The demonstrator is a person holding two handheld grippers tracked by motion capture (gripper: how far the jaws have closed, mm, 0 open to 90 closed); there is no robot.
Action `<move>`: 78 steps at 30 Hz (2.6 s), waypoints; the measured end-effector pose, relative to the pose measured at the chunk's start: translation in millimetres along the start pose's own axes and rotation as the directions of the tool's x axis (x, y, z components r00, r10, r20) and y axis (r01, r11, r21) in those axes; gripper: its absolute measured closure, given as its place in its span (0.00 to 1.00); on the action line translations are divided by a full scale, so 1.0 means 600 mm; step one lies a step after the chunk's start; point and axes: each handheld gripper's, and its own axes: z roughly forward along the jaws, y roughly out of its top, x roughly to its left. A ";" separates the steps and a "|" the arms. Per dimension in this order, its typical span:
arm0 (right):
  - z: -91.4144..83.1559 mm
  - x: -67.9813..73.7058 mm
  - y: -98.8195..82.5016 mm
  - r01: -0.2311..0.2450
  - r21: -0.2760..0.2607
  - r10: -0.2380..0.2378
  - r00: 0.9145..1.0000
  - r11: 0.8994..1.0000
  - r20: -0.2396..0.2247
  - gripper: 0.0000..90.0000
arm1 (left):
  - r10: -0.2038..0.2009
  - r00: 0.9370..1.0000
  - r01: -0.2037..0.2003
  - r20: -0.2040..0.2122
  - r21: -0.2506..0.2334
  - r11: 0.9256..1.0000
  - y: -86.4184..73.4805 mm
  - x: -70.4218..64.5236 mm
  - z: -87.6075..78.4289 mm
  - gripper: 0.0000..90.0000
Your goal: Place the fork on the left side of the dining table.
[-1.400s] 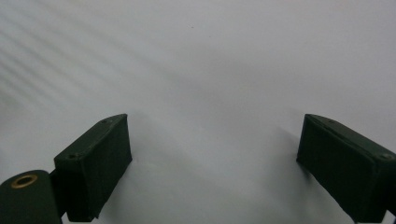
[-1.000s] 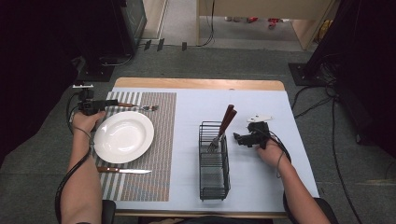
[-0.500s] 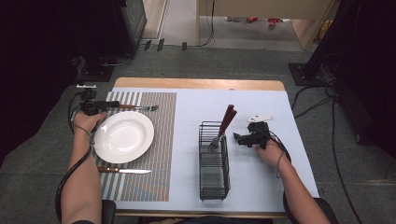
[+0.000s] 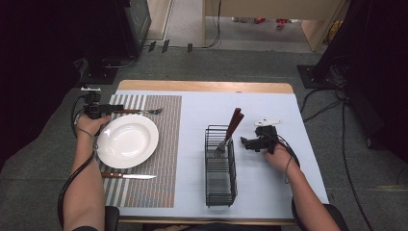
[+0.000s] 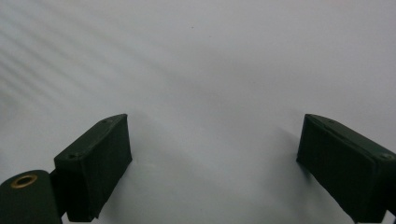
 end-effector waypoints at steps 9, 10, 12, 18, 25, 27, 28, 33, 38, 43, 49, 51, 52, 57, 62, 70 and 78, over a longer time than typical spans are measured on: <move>0.000 0.000 0.000 0.001 -0.001 -0.001 1.000 1.000 0.001 0.10 | -0.014 1.000 0.014 -0.004 -0.008 1.000 -0.001 0.004 -0.005 0.44; 0.000 0.000 0.000 0.001 -0.001 -0.001 1.000 1.000 0.001 0.10 | -0.015 1.000 0.014 -0.009 -0.014 1.000 0.000 0.004 -0.006 0.44; 0.000 0.000 0.000 0.000 -0.001 0.000 1.000 1.000 0.000 0.10 | -0.014 1.000 0.014 -0.012 -0.030 0.999 0.001 0.003 -0.014 0.44; 0.000 0.000 0.000 0.000 -0.001 0.000 1.000 1.000 0.000 0.10 | 0.003 1.000 -0.004 -0.019 -0.053 0.999 0.005 -0.005 -0.026 0.44; 0.000 0.000 0.000 0.002 -0.001 -0.002 1.000 1.000 0.001 0.10 | 0.026 1.000 -0.026 0.000 -0.063 0.998 0.013 -0.029 -0.037 0.44; 0.000 0.000 0.000 0.002 -0.001 -0.002 1.000 1.000 0.001 0.10 | 0.017 1.000 -0.016 0.020 -0.056 0.998 0.013 -0.045 -0.043 0.44; 0.000 0.000 0.000 0.002 -0.001 -0.002 1.000 1.000 0.001 0.10 | 0.017 1.000 -0.016 0.020 -0.056 0.998 0.013 -0.045 -0.043 0.44; 0.000 0.000 0.000 0.003 -0.001 -0.003 1.000 1.000 0.001 0.10 | 0.078 0.996 -0.077 0.031 -0.044 0.996 0.010 -0.087 -0.046 0.42; 0.000 -0.001 0.000 0.003 0.000 -0.003 1.000 1.000 0.001 0.10 | 0.113 0.993 -0.111 0.038 -0.051 0.992 0.006 -0.117 -0.046 0.41; 0.000 0.000 0.000 0.002 0.000 -0.002 1.000 1.000 0.001 0.10 | 0.138 0.989 -0.135 0.058 -0.046 0.990 -0.003 -0.144 -0.040 0.41; 0.000 0.000 0.000 0.002 0.001 -0.002 1.000 1.000 0.001 0.10 | 0.174 0.982 -0.171 0.067 -0.047 0.984 -0.011 -0.173 -0.034 0.39; 0.000 0.000 0.000 0.002 0.001 -0.002 1.000 1.000 0.001 0.10 | 0.185 0.980 -0.182 0.076 -0.047 0.982 -0.015 -0.183 -0.032 0.39; 0.000 0.000 0.000 0.002 0.001 -0.002 1.000 1.000 0.001 0.10 | 0.189 0.979 -0.185 0.083 -0.048 0.982 -0.016 -0.188 -0.031 0.39; 0.000 0.000 0.000 0.002 0.001 -0.002 1.000 1.000 0.002 0.10 | 0.209 0.972 -0.205 0.106 -0.045 0.978 -0.018 -0.209 -0.024 0.37; 0.000 0.000 0.000 0.003 0.001 -0.003 1.000 1.000 0.002 0.10 | 0.229 0.966 -0.227 0.124 -0.034 0.973 -0.022 -0.232 -0.013 0.37; 0.000 0.000 0.000 0.002 0.002 -0.002 1.000 1.000 0.001 0.10 | 0.252 0.953 -0.251 0.171 -0.028 0.968 -0.031 -0.267 0.001 0.36; 0.000 0.000 0.000 0.002 0.003 -0.002 1.000 1.000 0.001 0.10 | 0.291 0.934 -0.295 0.206 -0.014 0.955 -0.037 -0.307 0.017 0.36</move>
